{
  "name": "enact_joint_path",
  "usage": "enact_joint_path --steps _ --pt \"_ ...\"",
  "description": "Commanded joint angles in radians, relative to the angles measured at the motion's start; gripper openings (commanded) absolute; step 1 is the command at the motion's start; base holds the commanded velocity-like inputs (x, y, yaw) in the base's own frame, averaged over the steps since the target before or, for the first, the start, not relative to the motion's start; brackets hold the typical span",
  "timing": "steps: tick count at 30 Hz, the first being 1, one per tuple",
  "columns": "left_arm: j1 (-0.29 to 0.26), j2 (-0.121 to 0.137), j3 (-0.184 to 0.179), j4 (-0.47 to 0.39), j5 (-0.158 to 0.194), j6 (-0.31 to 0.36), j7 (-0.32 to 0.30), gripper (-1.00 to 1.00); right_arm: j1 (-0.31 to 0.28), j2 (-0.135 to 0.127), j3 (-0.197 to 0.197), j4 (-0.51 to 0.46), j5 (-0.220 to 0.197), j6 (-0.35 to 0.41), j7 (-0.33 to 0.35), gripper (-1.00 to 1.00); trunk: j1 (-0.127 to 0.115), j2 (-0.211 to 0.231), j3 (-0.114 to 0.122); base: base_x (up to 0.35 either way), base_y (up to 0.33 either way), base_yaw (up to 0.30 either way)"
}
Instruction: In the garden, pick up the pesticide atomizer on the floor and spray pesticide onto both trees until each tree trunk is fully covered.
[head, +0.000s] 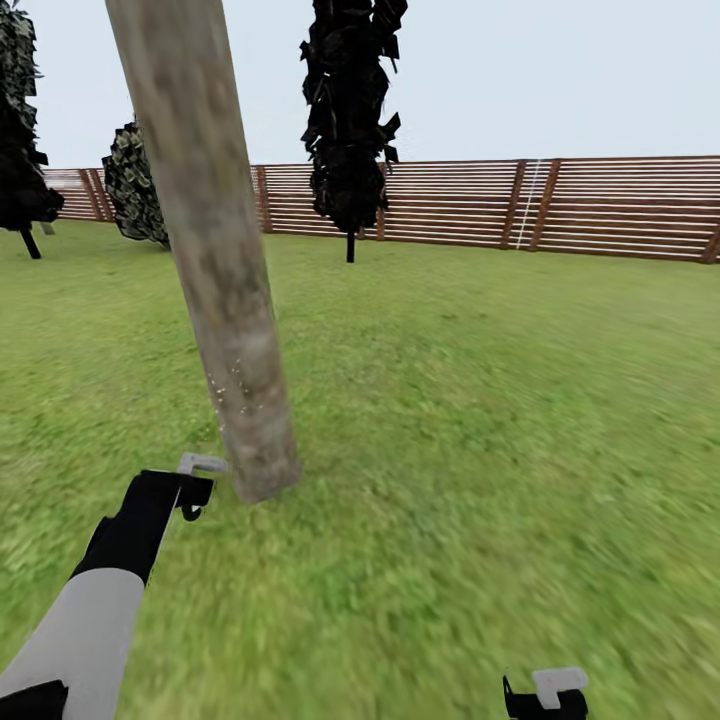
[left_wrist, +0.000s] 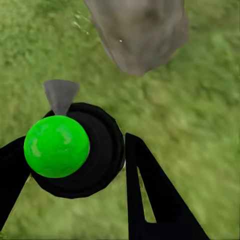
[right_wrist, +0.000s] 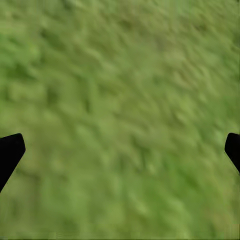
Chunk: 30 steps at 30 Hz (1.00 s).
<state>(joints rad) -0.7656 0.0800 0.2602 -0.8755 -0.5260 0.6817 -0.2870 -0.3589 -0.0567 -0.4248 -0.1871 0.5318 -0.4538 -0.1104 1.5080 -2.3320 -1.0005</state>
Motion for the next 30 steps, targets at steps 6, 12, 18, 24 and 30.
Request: enact_joint_path --steps 6,12,18,24,30 --pt "0.002 -0.002 0.001 0.101 0.015 -0.009 0.003 -1.0 0.0 0.0 0.0 0.0 -0.001 0.0 0.0 1.0 0.0 0.0 0.0 0.276 -0.148 0.007" --pt "0.001 -0.035 0.026 0.109 0.013 -0.01 0.027 -1.0 0.0 0.0 0.0 0.0 0.0 0.0 0.0 1.0 0.0 0.0 0.0 0.135 -0.075 0.193" --pt "0.002 0.016 0.093 0.142 0.014 -0.025 0.027 -1.0 0.0 0.0 0.0 0.0 0.0 0.0 0.001 1.0 0.0 0.0 0.0 0.003 -0.002 0.276" --pt "0.002 -0.043 0.092 0.148 0.008 -0.027 0.031 -1.0 0.0 0.0 0.0 0.0 0.0 0.0 0.001 1.0 0.0 0.0 0.0 0.108 -0.092 0.114" --pt "0.003 -0.04 0.09 0.151 0.006 -0.027 0.061 -1.0 0.0 -0.001 0.0 0.0 0.002 0.0 0.002 1.0 0.0 0.0 0.0 0.203 -0.194 0.004"
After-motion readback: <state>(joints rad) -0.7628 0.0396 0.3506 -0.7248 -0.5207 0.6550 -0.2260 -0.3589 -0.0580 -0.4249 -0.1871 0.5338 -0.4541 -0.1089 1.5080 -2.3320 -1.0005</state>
